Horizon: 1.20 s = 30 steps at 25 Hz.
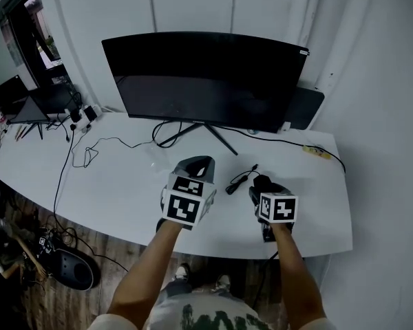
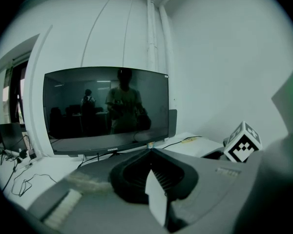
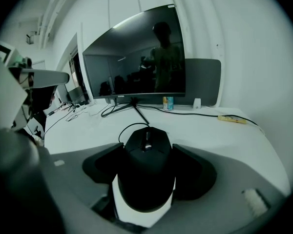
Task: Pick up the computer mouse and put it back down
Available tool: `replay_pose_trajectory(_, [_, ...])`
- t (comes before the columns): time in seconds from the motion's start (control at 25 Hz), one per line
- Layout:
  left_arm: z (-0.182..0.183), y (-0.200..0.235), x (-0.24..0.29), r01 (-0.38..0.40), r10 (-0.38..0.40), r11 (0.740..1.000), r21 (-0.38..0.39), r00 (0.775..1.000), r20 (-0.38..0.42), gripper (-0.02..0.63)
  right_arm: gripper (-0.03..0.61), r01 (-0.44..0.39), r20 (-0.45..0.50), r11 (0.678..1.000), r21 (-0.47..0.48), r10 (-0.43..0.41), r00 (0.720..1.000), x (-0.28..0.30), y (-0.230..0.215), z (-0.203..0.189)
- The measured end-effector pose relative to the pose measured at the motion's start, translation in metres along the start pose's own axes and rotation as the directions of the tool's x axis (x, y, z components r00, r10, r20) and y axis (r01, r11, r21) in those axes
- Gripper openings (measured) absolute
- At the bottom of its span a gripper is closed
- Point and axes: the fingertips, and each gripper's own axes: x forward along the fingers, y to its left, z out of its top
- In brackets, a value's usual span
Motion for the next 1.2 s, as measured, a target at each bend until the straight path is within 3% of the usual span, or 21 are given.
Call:
replay_pose_trajectory(0.44, [0.002, 0.012, -0.013, 0.003, -0.003, 1.000, -0.016, 1.000, 0.009, 0.003, 0.311, 0.015, 0.100, 0.999, -0.036, -0.011, 0.995, -0.027, 0.019, 0.039])
replay_pose_trajectory(1.2, [0.020, 0.028, -0.021, 0.027, -0.027, 1.000, -0.006, 0.998, 0.057, 0.003, 0.311, 0.049, 0.279, 0.998, -0.034, -0.038, 0.960, -0.072, 0.038, 0.102])
